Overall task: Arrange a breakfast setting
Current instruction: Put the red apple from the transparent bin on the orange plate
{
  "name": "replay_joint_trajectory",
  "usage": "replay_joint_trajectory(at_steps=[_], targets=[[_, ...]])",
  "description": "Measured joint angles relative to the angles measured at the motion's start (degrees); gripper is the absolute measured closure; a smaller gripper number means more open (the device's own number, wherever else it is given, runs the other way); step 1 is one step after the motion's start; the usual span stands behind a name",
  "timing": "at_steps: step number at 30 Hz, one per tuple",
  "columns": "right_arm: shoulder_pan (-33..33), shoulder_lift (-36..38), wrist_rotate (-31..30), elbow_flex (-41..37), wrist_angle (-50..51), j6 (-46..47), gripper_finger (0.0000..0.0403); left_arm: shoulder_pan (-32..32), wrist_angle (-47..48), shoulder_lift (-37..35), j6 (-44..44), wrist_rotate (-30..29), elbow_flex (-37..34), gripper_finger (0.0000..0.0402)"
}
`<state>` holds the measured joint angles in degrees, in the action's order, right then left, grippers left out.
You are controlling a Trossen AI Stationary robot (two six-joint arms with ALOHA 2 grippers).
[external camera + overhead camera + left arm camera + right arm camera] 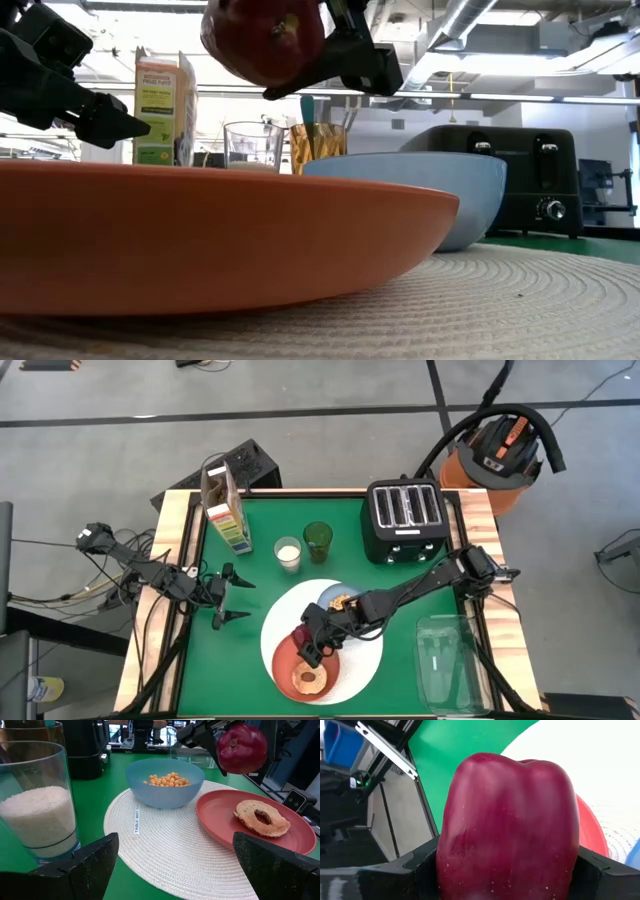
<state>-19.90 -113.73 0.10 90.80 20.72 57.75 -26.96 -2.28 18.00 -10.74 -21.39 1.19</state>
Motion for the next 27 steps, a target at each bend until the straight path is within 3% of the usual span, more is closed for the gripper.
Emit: replay_joint_trajectory(at_steps=[14,21,27], targets=[[0.2,0.0,-0.8,0.0,-0.5,0.9,0.0085,0.0,0.0,0.0,0.0,0.0,0.0,0.0023],[-0.6,-3.7,-0.9,0.9,-5.5,3.1,0.0085,0.0,0.0,0.0,0.0,0.0,0.0,0.0023],[-0.1,-6.0,1.7,3.3,-2.7,1.8,0.0085,0.0,0.0,0.5,0.0,-0.1,0.0,0.0023]])
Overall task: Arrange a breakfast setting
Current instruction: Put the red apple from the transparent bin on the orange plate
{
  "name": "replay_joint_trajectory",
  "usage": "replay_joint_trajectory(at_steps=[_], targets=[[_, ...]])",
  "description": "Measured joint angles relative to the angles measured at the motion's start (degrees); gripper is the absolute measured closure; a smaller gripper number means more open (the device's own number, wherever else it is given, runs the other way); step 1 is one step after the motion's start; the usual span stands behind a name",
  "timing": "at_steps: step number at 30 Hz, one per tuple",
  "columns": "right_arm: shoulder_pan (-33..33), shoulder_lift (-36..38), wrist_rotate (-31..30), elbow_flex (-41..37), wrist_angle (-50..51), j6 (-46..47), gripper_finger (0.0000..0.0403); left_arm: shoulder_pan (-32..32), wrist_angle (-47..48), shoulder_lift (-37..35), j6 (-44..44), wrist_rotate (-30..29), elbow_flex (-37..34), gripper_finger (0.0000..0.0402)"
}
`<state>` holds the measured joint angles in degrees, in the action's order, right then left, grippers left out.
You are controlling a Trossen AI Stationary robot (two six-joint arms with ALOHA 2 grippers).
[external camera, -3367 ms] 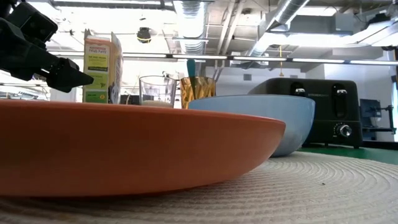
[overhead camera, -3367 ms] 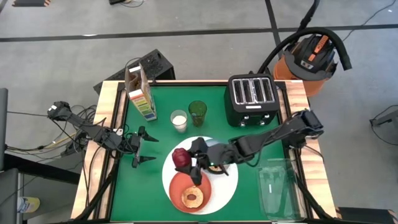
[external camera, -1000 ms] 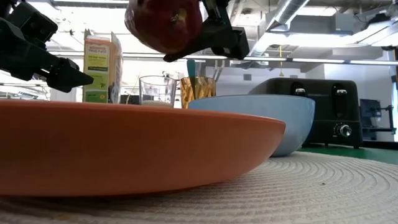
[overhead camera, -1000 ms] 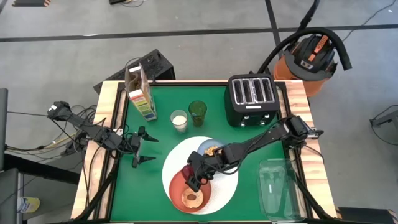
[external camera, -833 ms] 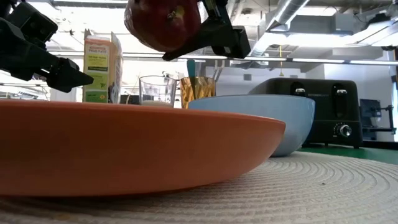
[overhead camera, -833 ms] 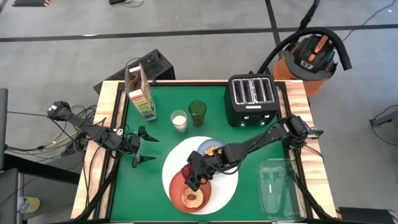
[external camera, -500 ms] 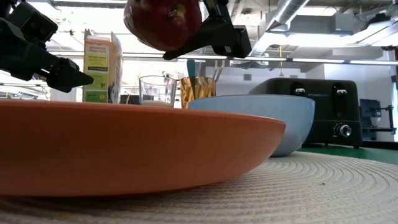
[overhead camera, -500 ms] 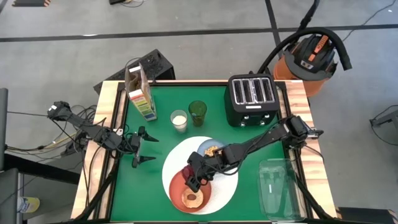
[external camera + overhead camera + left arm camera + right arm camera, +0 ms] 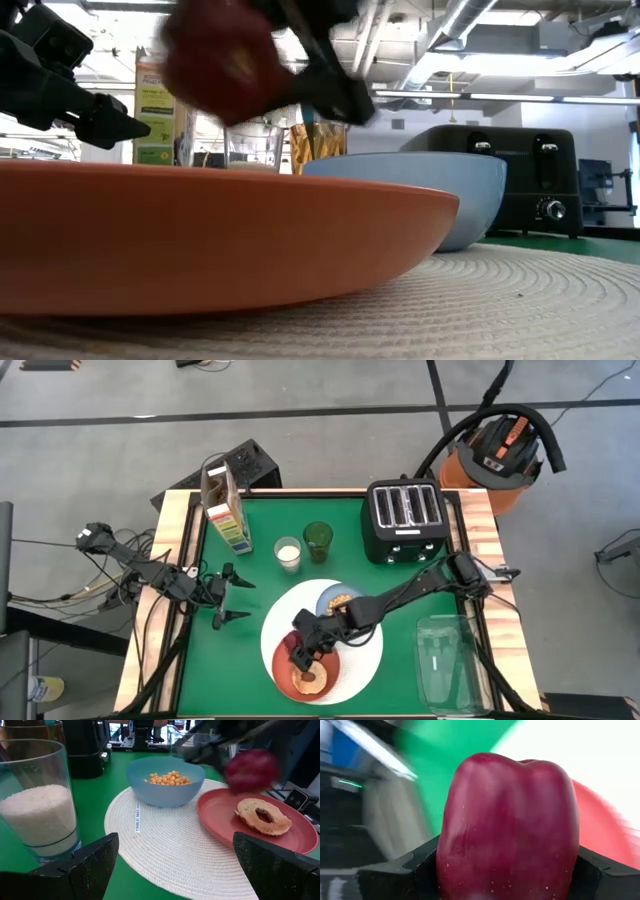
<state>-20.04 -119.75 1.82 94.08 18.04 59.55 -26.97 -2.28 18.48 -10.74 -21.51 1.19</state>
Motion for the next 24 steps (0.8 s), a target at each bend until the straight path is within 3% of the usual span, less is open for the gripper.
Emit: replay_joint_trajectory(at_steps=[24], targets=[[-0.1,-1.6,3.0,2.0,8.5,0.0,0.0085,0.0,0.0,0.6,0.0,0.1,0.0,0.0023]])
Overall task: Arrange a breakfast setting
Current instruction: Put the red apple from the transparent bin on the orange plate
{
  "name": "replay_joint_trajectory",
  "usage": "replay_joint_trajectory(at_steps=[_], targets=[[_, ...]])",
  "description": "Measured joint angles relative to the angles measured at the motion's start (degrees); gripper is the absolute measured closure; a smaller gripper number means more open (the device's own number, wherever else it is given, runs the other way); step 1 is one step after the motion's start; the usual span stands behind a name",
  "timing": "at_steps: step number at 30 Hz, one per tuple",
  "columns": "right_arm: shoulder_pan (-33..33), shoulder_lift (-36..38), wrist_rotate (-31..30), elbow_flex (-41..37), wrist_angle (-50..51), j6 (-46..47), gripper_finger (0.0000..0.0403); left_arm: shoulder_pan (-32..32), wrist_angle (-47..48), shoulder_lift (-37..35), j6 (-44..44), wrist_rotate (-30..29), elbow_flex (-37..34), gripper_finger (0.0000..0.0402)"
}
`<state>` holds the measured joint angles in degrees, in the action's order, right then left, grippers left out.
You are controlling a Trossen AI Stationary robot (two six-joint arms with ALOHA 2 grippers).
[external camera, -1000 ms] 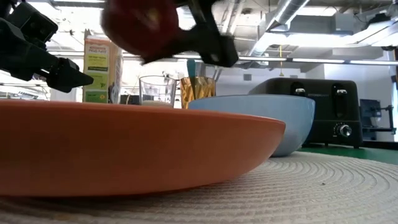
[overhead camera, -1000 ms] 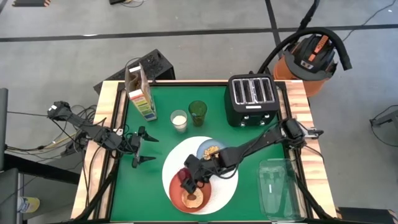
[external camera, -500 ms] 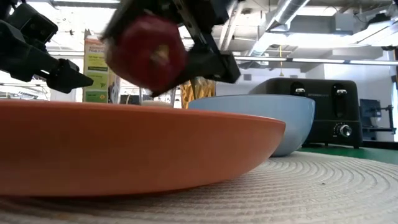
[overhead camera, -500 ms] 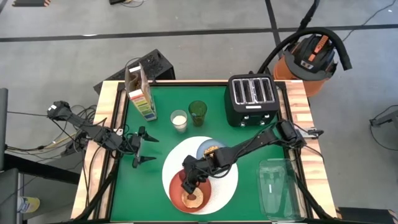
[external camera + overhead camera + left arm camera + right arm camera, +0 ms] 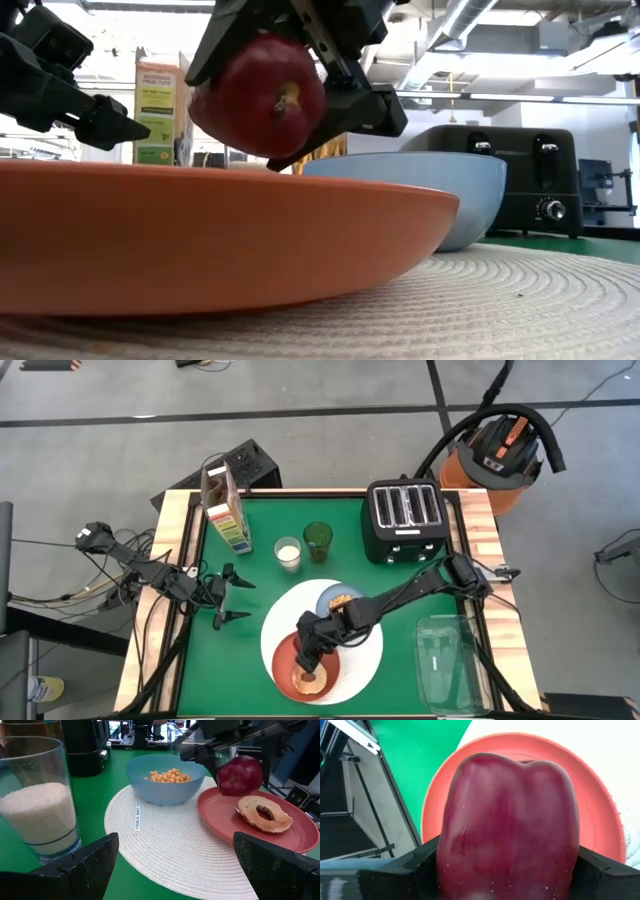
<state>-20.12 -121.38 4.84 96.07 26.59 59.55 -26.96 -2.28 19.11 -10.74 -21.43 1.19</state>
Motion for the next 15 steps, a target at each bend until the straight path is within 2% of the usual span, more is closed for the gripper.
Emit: replay_joint_trajectory(at_steps=[15], targets=[[0.1,-2.7,0.0,0.1,-4.0,-1.5,0.0085,0.0,0.0,0.0,0.0,0.0,0.0,0.0023]])
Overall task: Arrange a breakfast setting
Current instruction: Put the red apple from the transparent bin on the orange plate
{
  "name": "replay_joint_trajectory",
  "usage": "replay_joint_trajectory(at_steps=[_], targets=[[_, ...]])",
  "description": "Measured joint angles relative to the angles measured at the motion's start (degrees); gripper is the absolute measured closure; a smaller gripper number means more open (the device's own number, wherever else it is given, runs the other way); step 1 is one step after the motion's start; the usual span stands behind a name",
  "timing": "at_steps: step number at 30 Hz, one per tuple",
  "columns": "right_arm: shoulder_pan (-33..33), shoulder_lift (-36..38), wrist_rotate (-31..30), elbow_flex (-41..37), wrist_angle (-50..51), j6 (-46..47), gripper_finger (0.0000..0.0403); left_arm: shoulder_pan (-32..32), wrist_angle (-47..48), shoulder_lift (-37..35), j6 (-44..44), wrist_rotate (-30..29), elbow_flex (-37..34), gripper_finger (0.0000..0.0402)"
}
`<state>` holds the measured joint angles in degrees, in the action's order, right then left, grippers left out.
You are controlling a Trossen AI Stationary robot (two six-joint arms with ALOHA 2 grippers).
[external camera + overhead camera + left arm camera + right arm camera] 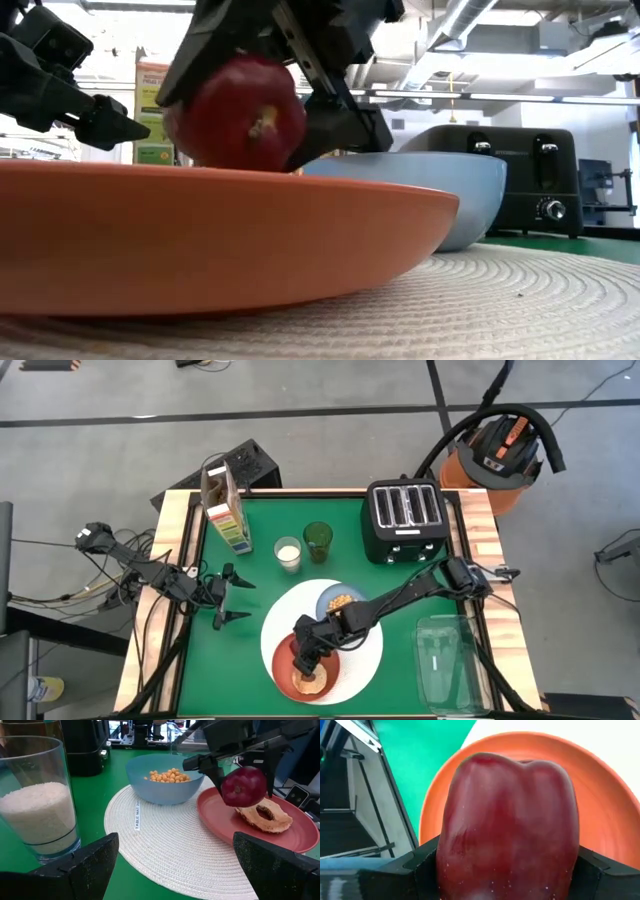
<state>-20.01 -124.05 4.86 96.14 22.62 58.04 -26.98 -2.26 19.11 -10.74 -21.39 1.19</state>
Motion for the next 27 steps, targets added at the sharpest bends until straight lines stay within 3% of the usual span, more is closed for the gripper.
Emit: replay_joint_trajectory(at_steps=[27], targets=[[1.8,-0.1,-0.2,-0.1,-0.8,-0.6,0.0085,0.0,0.0,0.0,0.0,0.0,0.0,0.0023]])
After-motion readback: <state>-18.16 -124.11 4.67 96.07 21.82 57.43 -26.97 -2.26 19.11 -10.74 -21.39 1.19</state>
